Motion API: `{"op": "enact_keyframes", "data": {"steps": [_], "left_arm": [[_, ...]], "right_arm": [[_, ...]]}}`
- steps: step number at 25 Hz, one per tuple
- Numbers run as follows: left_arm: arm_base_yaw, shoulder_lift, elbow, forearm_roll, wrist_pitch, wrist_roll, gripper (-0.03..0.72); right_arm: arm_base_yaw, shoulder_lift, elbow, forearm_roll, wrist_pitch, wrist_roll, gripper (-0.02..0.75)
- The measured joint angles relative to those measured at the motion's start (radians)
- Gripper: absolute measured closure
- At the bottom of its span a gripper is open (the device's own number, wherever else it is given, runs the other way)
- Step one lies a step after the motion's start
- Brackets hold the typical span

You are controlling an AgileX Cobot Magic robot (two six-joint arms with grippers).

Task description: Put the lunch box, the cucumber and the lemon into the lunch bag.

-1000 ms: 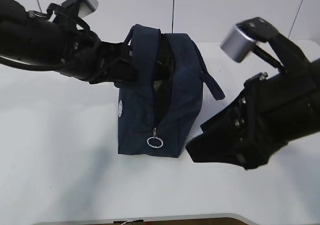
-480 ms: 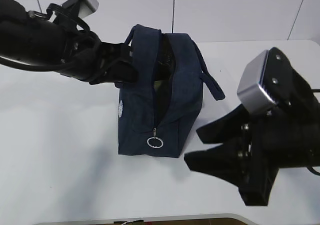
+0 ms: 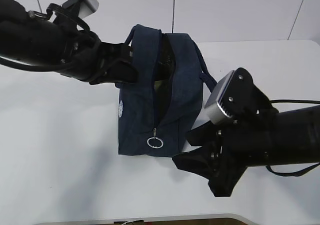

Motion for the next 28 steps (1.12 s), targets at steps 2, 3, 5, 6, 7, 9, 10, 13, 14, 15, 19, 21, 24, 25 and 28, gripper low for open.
{"op": "enact_keyframes", "data": {"steps": [2, 3, 5, 6, 7, 9, 10, 13, 14, 15, 19, 21, 24, 25, 28], "left_arm": [[0.0, 0.0, 0.0, 0.0, 0.0, 0.0, 0.69], [0.0, 0.0, 0.0, 0.0, 0.0, 0.0, 0.69], [0.0, 0.0, 0.0, 0.0, 0.0, 0.0, 0.69], [0.0, 0.0, 0.0, 0.0, 0.0, 0.0, 0.69], [0.0, 0.0, 0.0, 0.0, 0.001, 0.0, 0.69], [0.0, 0.0, 0.0, 0.0, 0.003, 0.0, 0.69], [0.0, 0.0, 0.0, 0.0, 0.007, 0.0, 0.69], [0.0, 0.0, 0.0, 0.002, 0.013, 0.0, 0.69], [0.0, 0.0, 0.0, 0.002, 0.014, 0.0, 0.69], [0.0, 0.0, 0.0, 0.002, 0.016, 0.0, 0.69], [0.0, 0.0, 0.0, 0.004, 0.018, 0.0, 0.69], [0.0, 0.0, 0.0, 0.004, 0.019, 0.0, 0.69], [0.0, 0.0, 0.0, 0.004, 0.021, 0.0, 0.69], [0.0, 0.0, 0.0, 0.004, 0.02, 0.0, 0.69], [0.0, 0.0, 0.0, 0.005, 0.025, 0.0, 0.69]], "right_arm": [[0.0, 0.047, 0.0, 0.083, 0.002, -0.076, 0.3], [0.0, 0.065, -0.004, 0.102, 0.006, -0.143, 0.3], [0.0, 0.11, -0.011, 0.122, 0.039, -0.25, 0.3], [0.0, 0.133, -0.017, 0.126, 0.054, -0.291, 0.3], [0.0, 0.152, -0.025, 0.127, 0.062, -0.321, 0.3], [0.0, 0.199, -0.044, 0.129, 0.071, -0.35, 0.3], [0.0, 0.217, -0.058, 0.129, 0.073, -0.357, 0.3], [0.0, 0.271, -0.107, 0.133, 0.086, -0.362, 0.3], [0.0, 0.285, -0.125, 0.133, 0.086, -0.363, 0.3], [0.0, 0.295, -0.141, 0.133, 0.086, -0.363, 0.3], [0.0, 0.307, -0.158, 0.136, 0.067, -0.363, 0.3], [0.0, 0.307, -0.16, 0.136, 0.031, -0.363, 0.3], [0.0, 0.307, -0.164, 0.136, 0.004, -0.363, 0.3], [0.0, 0.31, -0.169, 0.136, 0.002, -0.363, 0.3], [0.0, 0.332, -0.197, 0.137, 0.002, -0.363, 0.3]]}}
